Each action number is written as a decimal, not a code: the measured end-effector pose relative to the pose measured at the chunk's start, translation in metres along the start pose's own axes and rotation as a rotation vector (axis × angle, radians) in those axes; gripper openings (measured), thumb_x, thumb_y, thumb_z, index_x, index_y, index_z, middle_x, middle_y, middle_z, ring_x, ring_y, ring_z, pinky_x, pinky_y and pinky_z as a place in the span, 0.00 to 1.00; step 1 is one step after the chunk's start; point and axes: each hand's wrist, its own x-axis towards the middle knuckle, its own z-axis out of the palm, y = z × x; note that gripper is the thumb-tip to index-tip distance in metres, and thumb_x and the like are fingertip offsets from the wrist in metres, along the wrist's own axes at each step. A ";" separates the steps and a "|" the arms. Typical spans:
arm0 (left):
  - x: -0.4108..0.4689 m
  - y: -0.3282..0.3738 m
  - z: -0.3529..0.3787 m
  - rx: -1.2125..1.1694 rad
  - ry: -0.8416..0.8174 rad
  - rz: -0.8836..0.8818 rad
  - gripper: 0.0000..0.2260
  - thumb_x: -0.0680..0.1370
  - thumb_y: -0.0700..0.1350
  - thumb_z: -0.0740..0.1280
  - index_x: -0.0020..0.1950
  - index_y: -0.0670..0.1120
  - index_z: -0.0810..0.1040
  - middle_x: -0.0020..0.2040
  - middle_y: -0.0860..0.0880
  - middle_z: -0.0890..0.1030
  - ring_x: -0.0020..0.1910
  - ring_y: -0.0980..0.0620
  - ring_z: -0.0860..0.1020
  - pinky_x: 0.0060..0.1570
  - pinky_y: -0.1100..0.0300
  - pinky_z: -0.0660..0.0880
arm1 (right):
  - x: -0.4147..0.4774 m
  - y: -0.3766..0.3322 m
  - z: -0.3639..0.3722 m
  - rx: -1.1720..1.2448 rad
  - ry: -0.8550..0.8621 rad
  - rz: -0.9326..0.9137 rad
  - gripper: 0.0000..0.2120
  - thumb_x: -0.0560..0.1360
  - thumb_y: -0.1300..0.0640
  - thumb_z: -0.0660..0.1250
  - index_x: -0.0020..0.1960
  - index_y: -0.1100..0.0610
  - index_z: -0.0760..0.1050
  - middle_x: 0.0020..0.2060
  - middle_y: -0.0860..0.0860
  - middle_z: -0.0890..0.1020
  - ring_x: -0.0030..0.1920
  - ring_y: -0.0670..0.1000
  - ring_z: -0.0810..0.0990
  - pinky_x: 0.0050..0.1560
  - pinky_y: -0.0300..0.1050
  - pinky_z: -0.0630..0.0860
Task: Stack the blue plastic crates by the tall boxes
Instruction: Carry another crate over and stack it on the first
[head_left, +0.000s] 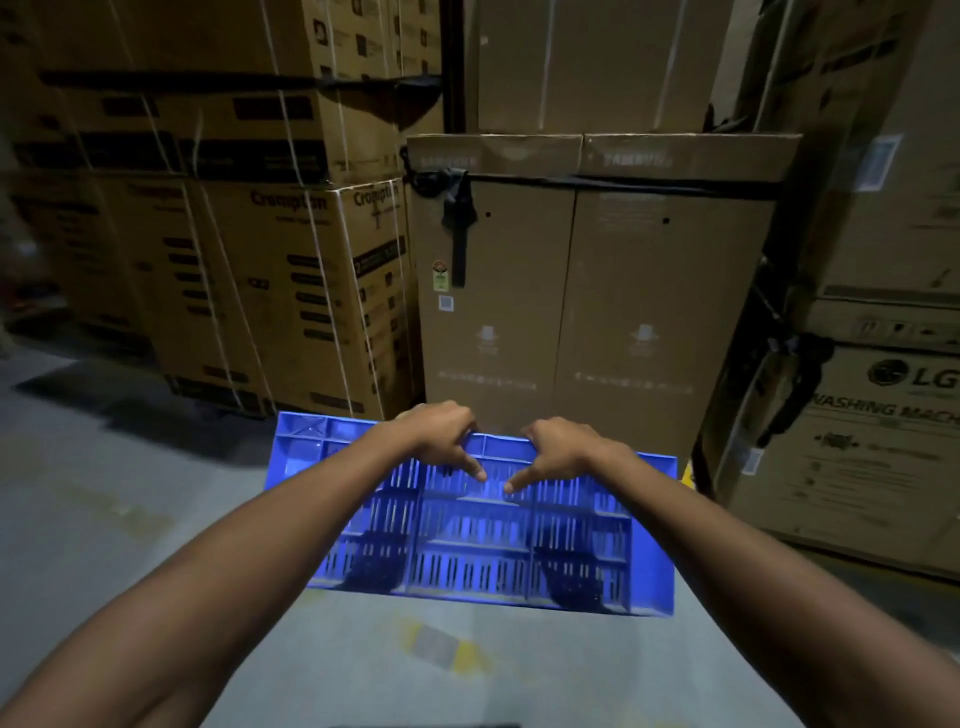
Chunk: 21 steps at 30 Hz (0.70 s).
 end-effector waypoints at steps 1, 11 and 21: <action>0.011 -0.009 -0.005 0.014 -0.003 0.017 0.24 0.65 0.68 0.72 0.39 0.47 0.80 0.29 0.53 0.82 0.32 0.57 0.78 0.35 0.57 0.75 | 0.016 0.004 -0.004 0.045 -0.037 0.028 0.33 0.53 0.27 0.73 0.42 0.54 0.77 0.36 0.47 0.82 0.39 0.52 0.81 0.42 0.49 0.79; 0.140 -0.125 -0.023 0.101 0.004 0.131 0.23 0.66 0.65 0.74 0.41 0.44 0.79 0.30 0.51 0.79 0.39 0.48 0.81 0.38 0.55 0.74 | 0.174 0.008 -0.030 0.190 -0.097 0.123 0.16 0.63 0.50 0.81 0.36 0.57 0.76 0.23 0.45 0.76 0.30 0.49 0.75 0.36 0.41 0.73; 0.261 -0.201 0.005 0.005 0.019 0.067 0.08 0.71 0.44 0.70 0.47 0.43 0.77 0.49 0.39 0.81 0.48 0.39 0.79 0.43 0.50 0.76 | 0.295 0.024 -0.027 -0.274 0.238 0.183 0.14 0.71 0.51 0.69 0.55 0.54 0.79 0.52 0.56 0.83 0.53 0.59 0.82 0.49 0.51 0.76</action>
